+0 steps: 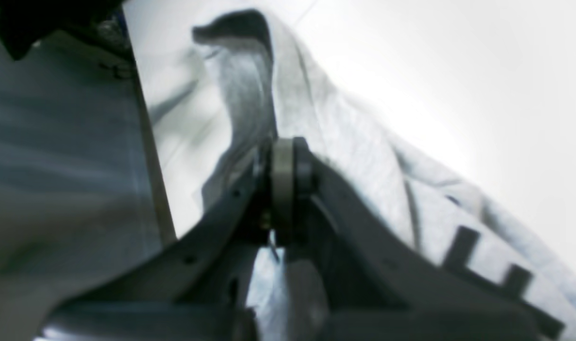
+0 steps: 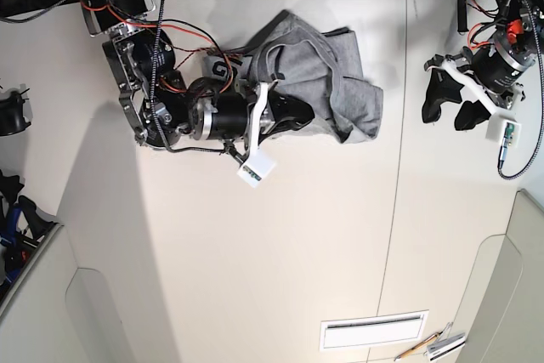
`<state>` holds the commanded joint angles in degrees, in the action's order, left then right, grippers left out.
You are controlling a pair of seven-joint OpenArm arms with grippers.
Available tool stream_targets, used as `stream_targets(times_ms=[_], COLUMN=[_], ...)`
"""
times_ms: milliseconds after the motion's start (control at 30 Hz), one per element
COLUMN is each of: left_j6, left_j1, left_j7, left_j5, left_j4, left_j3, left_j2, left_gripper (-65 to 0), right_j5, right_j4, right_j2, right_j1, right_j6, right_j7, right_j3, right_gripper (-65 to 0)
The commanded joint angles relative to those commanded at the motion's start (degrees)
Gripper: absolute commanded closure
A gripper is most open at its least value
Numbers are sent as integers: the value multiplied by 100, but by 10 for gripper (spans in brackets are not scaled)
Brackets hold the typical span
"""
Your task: Fold the T-shirt properly
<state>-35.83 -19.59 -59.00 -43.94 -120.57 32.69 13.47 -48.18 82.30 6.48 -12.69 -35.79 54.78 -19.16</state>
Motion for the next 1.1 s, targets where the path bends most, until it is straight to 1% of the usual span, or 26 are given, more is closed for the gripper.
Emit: stream_targets(times_ms=[100,233,400,600,800,933,967,1000,1067,1100], left_j6=[2,2,0,0,0,0,-7,-127,-378,-417], left_j1=[-15,-44,-61,-66,-164,-173,-173,-170,-173,-192], left_j7=[2,-2,-90,-151,-170,-170,-175,-221,-485,-608], left_j5=[-22,-24,-129,-170,-260,-284,-369,-544,-1078,-1344], left_j4=[0,0,0,0,0,0,0,0,0,0], left_j3=[0,0,2,2,2,2,2,2,0,0], left_j2=[0,-2,0,0,-2,-11,-11,-11,-15,-15], left_gripper=[-434,-434,-434,-434,-434,-434,-434,-434,-434,-434], right_j5=[153,350,791,1191,1314,1261,1257,1226,1189,1174], right_j4=[-103,-280,-457,-977,-1097,-1097,-1097,-1080,-879,-704], right_j2=[-92,-420,-769,-1147,-1519,-1519,-1519,-1519,-1519,-1510], right_j1=[0,-2,-33,-39,-179,-205,-208,-210,-205,-205], right_j6=[2,0,2,2,2,52,52,59,66,66], right_j7=[-96,-142,-409,-817,-833,-866,-866,-861,-734,-608], right_j3=[-188,-199,-199,-199,-199,-387,-437,-450,-382,-295], right_gripper=[0,0,0,0,0,0,0,0,0,0])
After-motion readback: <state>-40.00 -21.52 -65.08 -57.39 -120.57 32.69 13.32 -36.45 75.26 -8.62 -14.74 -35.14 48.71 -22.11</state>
